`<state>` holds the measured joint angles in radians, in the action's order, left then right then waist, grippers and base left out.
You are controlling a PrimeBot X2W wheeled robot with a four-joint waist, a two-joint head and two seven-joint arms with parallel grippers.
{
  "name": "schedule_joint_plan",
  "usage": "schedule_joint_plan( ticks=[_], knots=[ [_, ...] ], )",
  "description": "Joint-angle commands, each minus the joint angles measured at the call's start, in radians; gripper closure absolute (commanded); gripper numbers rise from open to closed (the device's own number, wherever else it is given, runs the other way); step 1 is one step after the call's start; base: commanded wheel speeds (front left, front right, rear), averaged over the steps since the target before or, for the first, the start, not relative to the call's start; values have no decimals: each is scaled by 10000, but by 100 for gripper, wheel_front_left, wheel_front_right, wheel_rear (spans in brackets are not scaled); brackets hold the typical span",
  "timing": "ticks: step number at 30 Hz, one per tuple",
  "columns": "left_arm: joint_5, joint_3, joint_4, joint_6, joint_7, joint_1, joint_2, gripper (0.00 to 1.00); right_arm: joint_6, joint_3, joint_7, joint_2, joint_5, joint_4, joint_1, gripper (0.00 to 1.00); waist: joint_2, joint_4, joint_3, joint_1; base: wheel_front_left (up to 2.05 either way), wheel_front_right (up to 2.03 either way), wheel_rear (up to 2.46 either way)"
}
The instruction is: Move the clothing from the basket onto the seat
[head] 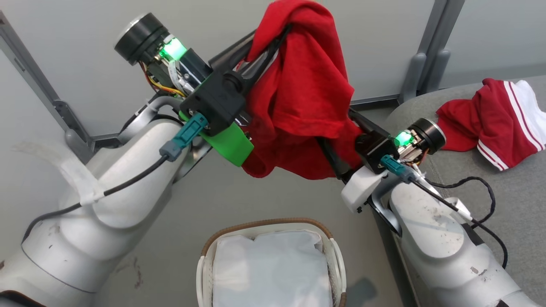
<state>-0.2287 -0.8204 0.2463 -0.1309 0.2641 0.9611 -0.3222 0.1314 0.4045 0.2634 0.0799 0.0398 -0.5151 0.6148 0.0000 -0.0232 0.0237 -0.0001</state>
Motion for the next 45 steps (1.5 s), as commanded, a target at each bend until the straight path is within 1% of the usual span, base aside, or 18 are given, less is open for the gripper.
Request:
schedule_joint_plan(
  ticks=[1,3,4,5,6,14,26,27,28,29,30,31,32,33,34,39,45],
  knots=[
    [-58,-68,-22,4,6,-180,72,100,-14,243,20,65,-109,-320,208,0,0,39,-33,1,0,0,0],
    [-117,-160,-24,4,6,-268,100,100,-14,584,20,113,-319,-809,471,0,0,71,-63,1,0,0,0],
    [-161,-210,-21,4,4,-323,103,100,-14,751,20,114,-454,-1021,605,53,0,86,-79,1,0,0,0],
    [-186,-248,-11,4,6,-361,96,100,-14,851,20,121,-539,-1126,693,65,0,94,-90,1,0,0,0],
    [-237,-278,8,4,6,-418,82,100,-14,944,20,126,-654,-1222,767,100,0,100,-100,1,0,0,0],
    [-525,-157,119,4,6,-939,24,100,-14,1222,20,180,-1137,-1220,713,100,0,72,-118,1,0,0,0],
    [-707,224,316,4,4,-1564,111,100,-14,964,20,250,-1189,-914,578,100,0,-40,-44,1,0,0,0],
    [-773,310,333,7,6,-1648,142,98,-14,924,20,256,-1181,-898,557,100,0,-44,-33,1,0,0,0],
    [-815,375,350,9,6,-1724,160,91,-14,896,20,259,-1172,-882,543,100,0,-48,-24,1,0,0,0],
    [-851,449,364,9,6,-1822,174,78,-14,860,20,262,-1160,-862,529,100,0,-52,-7,1,0,0,0],
    [-896,533,373,10,6,-1910,189,66,-14,827,20,266,-1150,-845,522,100,0,-56,10,1,0,0,0],
    [-939,640,385,15,6,-2038,218,44,-14,770,20,266,-1137,-819,514,100,0,-59,30,1,0,0,0],
    [-987,727,391,21,6,-2152,250,32,-14,725,20,267,-1125,-795,510,100,0,-60,48,1,0,0,0],
    [-1065,866,385,58,6,-2310,317,9,-14,656,20,268,-1118,-763,504,100,0,-59,68,1,0,0,0],
    [-1137,996,371,81,6,-2462,377,0,-14,586,20,273,-1108,-732,503,100,0,-59,87,1,0,0,0],
    [-1229,1616,360,140,6,-3490,707,0,-14,121,20,258,-1035,-474,408,100,0,-45,174,1,0,0,0],
    [-1393,2112,627,71,6,-4862,1178,0,-14,-466,20,309,-884,-135,243,100,0,-41,281,1,0,0,0]
  ],
)
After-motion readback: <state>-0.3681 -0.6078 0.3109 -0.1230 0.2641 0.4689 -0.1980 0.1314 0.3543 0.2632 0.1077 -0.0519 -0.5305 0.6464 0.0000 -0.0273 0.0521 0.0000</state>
